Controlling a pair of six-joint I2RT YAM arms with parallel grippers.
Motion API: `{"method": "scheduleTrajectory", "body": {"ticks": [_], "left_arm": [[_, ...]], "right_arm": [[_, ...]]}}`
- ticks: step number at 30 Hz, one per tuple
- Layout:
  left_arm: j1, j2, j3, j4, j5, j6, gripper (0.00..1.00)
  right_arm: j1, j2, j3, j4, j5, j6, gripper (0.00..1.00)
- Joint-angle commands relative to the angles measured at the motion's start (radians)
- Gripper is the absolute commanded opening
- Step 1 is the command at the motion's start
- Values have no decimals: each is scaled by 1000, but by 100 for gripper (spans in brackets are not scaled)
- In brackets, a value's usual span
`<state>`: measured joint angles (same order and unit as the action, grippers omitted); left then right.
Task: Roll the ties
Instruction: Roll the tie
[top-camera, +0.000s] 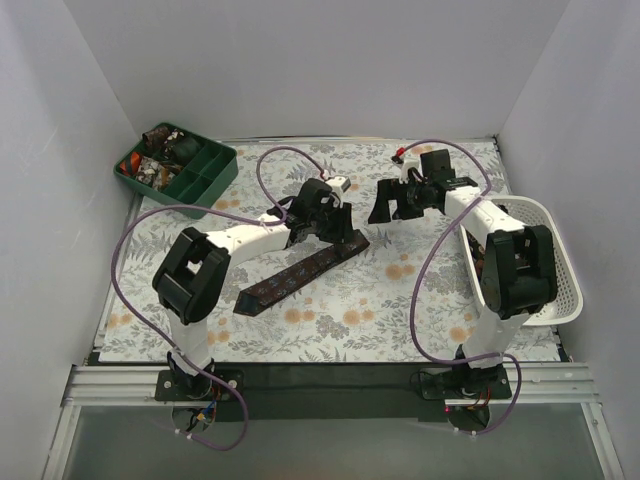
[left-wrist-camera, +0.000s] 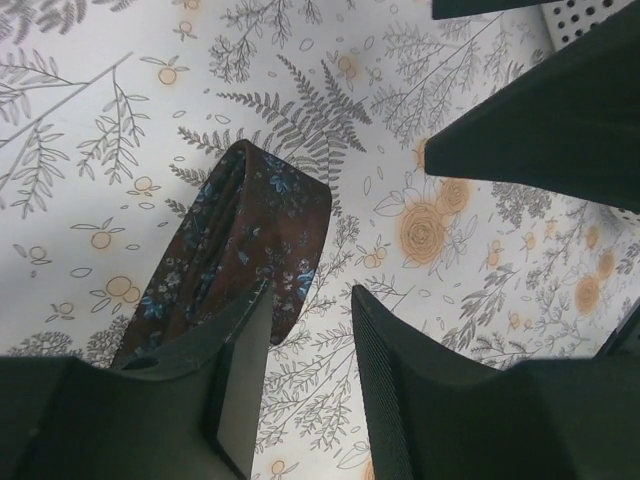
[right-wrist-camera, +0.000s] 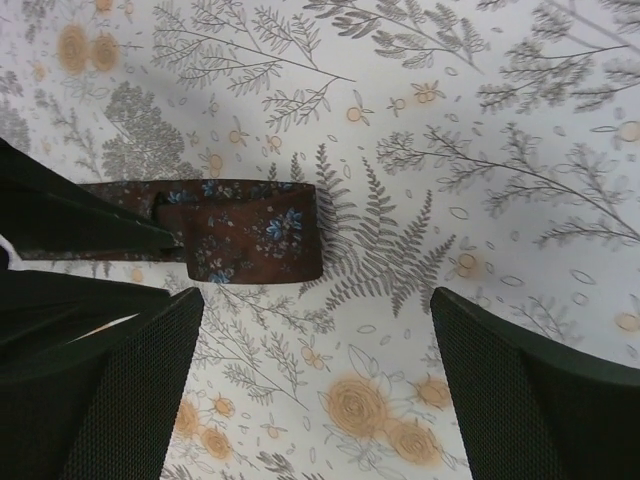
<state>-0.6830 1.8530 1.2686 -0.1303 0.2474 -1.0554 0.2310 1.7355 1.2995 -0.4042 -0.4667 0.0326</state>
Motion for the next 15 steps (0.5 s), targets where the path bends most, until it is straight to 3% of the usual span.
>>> {"method": "scheduleTrajectory", "body": {"ticks": [1,3,15], "left_arm": [[-4,31,28,15,10,21,32],[-4,47,15,24,0,34,26],[19,43,-150,100,-14,32,22]], "right_arm": [[-10,38,-32,138,-199,52,84],[-12,74,-42,168,-259,62,82],[19,209,-140,393,-421,142,79]]}}
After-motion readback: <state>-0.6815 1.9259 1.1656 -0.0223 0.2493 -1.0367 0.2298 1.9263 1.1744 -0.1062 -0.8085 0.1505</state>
